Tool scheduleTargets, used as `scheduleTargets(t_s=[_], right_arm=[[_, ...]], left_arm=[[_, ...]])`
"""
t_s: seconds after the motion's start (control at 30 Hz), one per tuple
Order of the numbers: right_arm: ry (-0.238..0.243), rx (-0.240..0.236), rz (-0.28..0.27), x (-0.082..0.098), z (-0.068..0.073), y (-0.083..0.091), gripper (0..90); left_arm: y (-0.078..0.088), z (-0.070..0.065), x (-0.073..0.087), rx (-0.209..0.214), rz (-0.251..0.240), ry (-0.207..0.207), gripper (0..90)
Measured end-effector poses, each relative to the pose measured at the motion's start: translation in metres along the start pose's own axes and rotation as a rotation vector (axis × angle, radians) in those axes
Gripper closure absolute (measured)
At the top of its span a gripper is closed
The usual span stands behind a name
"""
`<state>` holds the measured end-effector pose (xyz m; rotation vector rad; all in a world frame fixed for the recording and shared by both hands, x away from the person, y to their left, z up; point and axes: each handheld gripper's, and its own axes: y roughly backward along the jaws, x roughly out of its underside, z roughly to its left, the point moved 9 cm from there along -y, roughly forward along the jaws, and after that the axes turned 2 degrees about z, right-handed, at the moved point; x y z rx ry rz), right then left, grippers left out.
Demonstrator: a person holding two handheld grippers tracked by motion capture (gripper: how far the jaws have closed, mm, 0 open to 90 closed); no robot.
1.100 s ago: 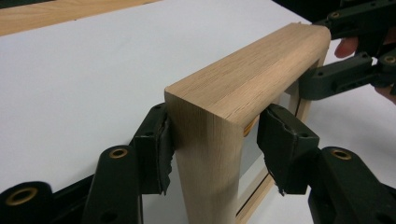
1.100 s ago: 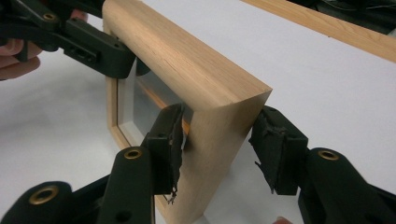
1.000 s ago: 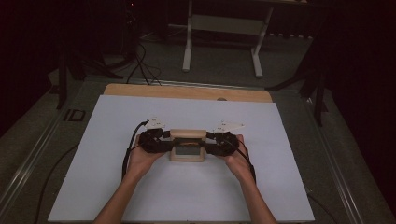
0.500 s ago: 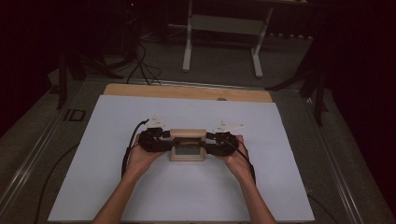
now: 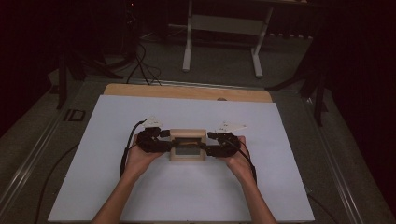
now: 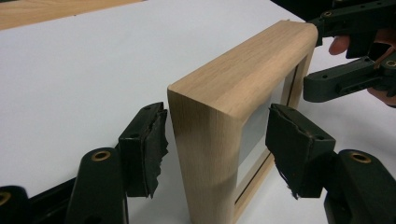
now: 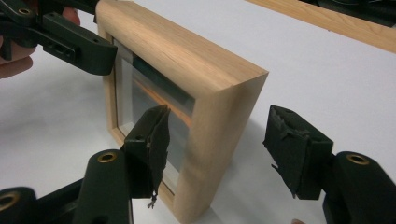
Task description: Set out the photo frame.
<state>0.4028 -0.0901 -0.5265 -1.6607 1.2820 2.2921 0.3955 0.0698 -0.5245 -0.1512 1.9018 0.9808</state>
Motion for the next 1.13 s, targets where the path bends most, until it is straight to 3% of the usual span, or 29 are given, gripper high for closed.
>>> scheduleTargets(t_s=[0.33, 0.57, 0.83, 1.13], right_arm=[[-0.002, 0.004, -0.014, 0.0, 0.002, 0.012, 36.0], [0.003, 0.011, -0.017, 0.004, 0.002, 0.023, 35.0], [-0.015, 0.028, -0.008, 0.019, -0.005, 0.036, 33.8], [-0.031, 0.06, 0.004, 0.04, -0.017, 0.052, 33.1]], left_arm=[[0.02, 0.002, 0.003, -0.031, -0.028, -0.001, 38.0], [0.03, 0.004, 0.013, -0.073, -0.011, -0.013, 38.0], [0.041, 0.01, 0.024, -0.109, -0.002, -0.008, 38.0], [0.059, 0.024, 0.042, -0.18, 0.011, 0.006, 38.0]])
